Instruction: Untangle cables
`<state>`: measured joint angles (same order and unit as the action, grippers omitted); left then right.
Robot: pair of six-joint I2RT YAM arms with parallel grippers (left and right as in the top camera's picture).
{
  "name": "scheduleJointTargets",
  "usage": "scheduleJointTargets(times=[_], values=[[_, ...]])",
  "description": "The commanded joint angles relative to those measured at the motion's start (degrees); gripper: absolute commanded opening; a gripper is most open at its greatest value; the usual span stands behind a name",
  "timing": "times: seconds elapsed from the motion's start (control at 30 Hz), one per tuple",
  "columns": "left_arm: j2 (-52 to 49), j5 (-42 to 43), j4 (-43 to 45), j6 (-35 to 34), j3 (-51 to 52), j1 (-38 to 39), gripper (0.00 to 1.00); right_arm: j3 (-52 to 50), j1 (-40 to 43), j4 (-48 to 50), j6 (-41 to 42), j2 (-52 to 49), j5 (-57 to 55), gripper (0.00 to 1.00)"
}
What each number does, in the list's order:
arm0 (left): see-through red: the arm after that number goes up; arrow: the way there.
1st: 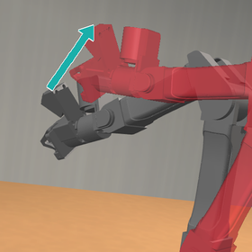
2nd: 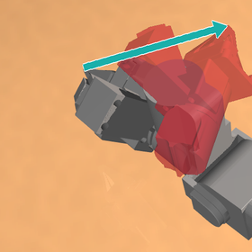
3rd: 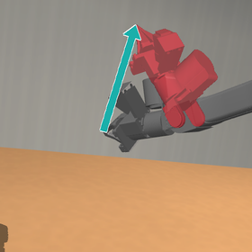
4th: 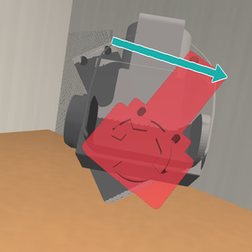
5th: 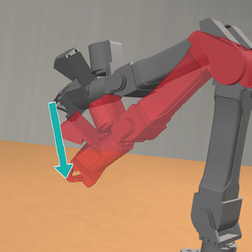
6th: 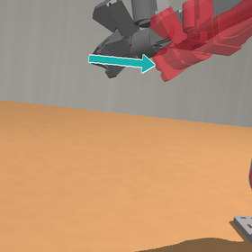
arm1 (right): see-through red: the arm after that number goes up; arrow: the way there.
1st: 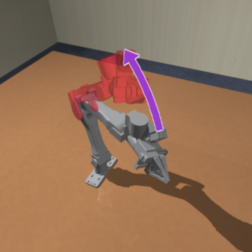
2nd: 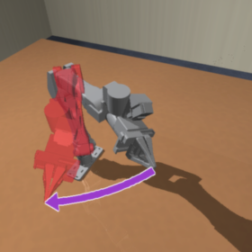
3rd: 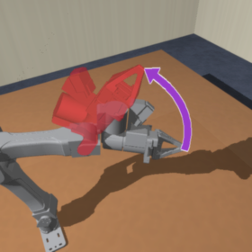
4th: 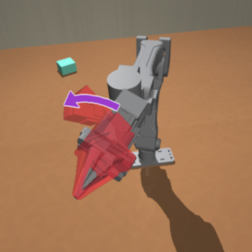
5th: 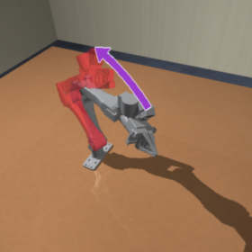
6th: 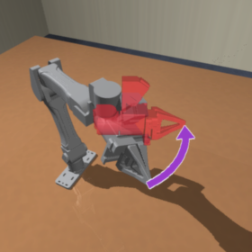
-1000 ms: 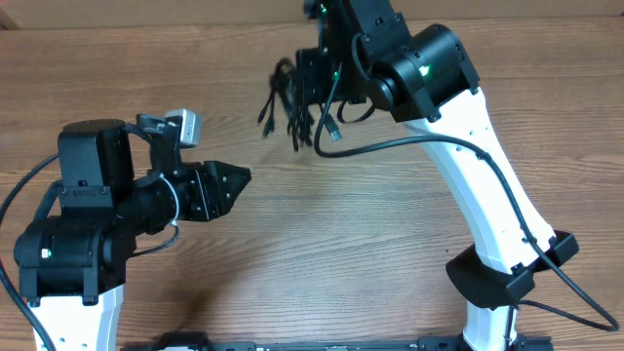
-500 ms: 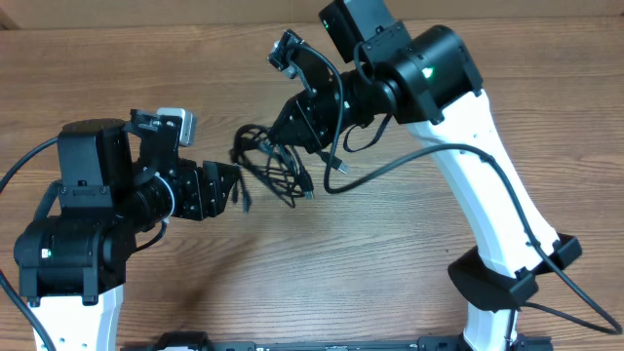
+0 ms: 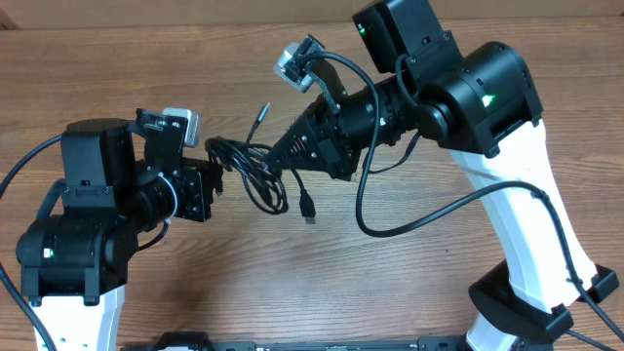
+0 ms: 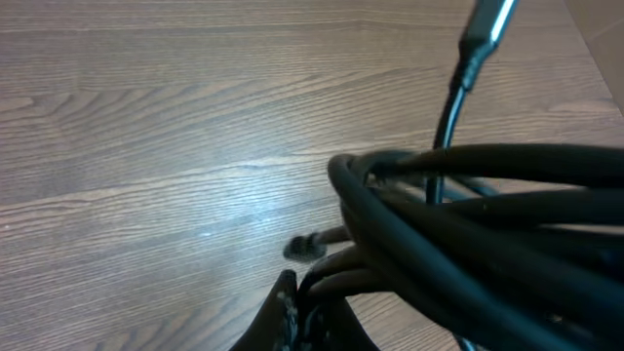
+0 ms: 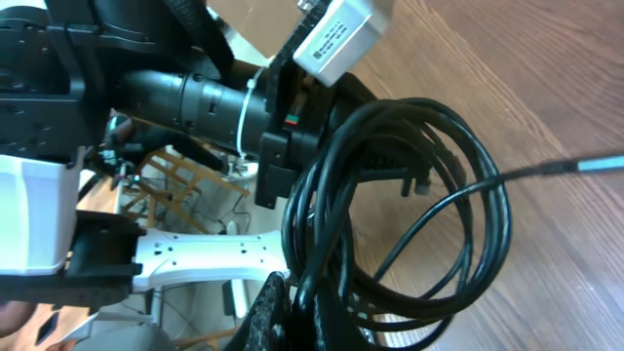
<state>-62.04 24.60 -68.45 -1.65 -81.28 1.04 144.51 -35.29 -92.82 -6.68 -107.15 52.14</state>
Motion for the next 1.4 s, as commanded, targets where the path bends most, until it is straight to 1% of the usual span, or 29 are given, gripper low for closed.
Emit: scheduleJointTargets(times=[0.0,0.17,0.23,0.3,0.43,0.53,0.63,0.83,0.97,1.0,1.1,1.17,1.2,1.3,1.37], values=[[-0.2,-0.81,-0.31,0.42,-1.03,-0.22,0.06,0.31,0.0,-0.04,-0.68,1.29,2.82,0.05],[-0.2,-0.81,-0.35,0.39,-1.03,-0.22,0.04,0.31,0.0,-0.46,-0.66,1.29,-0.17,0.05],[-0.2,-0.81,-0.57,0.39,-1.03,-0.22,0.11,0.28,0.0,-1.11,-0.68,1.29,-1.88,0.05],[-0.2,-0.79,-0.74,0.39,-1.03,-0.22,0.15,0.28,0.0,-1.66,-0.7,1.29,-3.26,0.05],[-0.2,-0.72,-0.72,0.37,-1.03,-0.22,0.15,0.28,0.0,-2.49,-0.68,1.29,-7.41,0.05],[-0.2,-0.61,-0.76,0.39,-1.03,-0.22,0.18,0.28,0.0,-2.75,-0.68,1.29,-10.67,0.05],[-0.2,-0.61,-0.76,0.39,-1.03,-0.22,0.2,0.28,0.0,-3.1,-0.68,1.29,-10.4,0.04],[-0.2,-0.63,-0.33,0.42,-1.03,-0.22,0.31,0.28,0.0,-3.63,-0.68,1.29,-2.45,0.04],[-0.2,-0.63,-0.35,0.39,-1.03,-0.22,0.43,0.28,0.0,-4.07,-0.66,1.29,-4.72,0.06],[-0.2,-0.63,-0.52,0.39,-1.03,-0.22,0.46,0.26,0.0,-4.22,-0.66,1.29,-6.45,0.09],[-0.2,-0.63,-0.79,0.39,-1.03,-0.22,0.59,0.24,0.0,-4.22,-0.63,1.29,-12.11,0.38],[-0.2,-0.61,-0.94,0.35,-1.03,-0.22,0.62,0.24,0.0,-4.22,0.11,1.29,-17.07,0.47],[-0.2,-0.63,-1.09,0.11,-1.03,-0.22,0.63,0.24,0.0,-4.22,1.44,1.29,-19.69,0.48],[-0.2,-0.61,-1.84,-1.25,-1.03,-0.22,0.73,0.22,0.0,-4.22,4.63,1.29,-27.23,0.49],[-0.2,-0.59,-2.38,-2.51,-1.03,-0.22,0.75,0.22,0.02,-4.22,5.42,1.29,-30.6,0.49]])
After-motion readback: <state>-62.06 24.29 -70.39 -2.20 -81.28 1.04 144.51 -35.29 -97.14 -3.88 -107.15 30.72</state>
